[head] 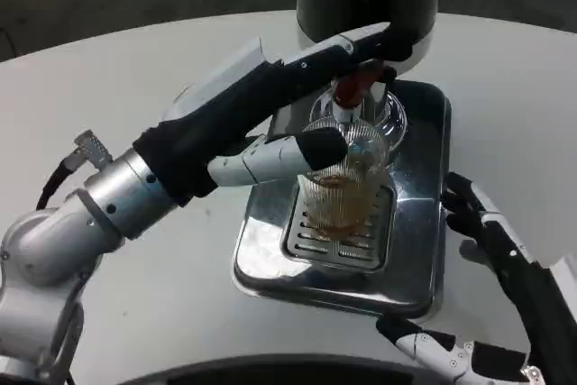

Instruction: Grasp the cup under the faucet to collect the drink, then remove the cup.

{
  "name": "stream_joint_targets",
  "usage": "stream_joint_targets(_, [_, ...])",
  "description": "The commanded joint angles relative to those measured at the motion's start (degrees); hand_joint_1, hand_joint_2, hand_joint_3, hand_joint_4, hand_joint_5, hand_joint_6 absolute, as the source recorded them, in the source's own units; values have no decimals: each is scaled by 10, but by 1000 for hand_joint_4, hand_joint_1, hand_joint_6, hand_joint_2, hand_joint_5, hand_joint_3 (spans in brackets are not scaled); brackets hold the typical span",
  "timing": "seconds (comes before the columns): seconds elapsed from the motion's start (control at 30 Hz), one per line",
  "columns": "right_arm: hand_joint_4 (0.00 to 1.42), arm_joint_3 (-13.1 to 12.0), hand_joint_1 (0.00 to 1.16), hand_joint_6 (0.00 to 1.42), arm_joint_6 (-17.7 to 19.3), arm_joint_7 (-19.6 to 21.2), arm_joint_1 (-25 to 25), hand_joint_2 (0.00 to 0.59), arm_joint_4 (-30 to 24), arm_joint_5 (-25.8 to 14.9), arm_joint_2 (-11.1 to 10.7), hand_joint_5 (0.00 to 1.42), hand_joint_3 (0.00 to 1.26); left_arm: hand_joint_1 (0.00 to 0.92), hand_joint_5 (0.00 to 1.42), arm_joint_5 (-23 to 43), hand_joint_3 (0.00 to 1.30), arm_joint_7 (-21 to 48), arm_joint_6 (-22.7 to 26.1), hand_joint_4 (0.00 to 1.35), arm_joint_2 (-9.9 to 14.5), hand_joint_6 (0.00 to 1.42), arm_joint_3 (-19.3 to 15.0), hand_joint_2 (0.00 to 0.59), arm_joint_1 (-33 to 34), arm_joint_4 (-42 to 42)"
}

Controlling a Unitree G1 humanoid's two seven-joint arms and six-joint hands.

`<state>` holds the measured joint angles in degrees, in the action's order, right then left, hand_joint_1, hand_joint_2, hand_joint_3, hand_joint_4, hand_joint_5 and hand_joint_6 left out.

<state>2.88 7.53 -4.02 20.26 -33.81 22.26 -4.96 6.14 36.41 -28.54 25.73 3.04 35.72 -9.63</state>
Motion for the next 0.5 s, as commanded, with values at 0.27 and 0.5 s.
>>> stream_joint_targets(0.27, [86, 4, 851, 193, 59, 64, -62, 177, 122, -11, 2, 122, 54, 0, 218, -21, 154, 9, 2, 144, 9, 74, 14, 68, -16, -2])
stream_joint_targets(0.5, [84, 11, 843, 194, 73, 93, -103, 175, 179, -11, 7, 119, 51, 0, 222, -25, 161, 8, -1, 144, 9, 74, 17, 68, -17, -3])
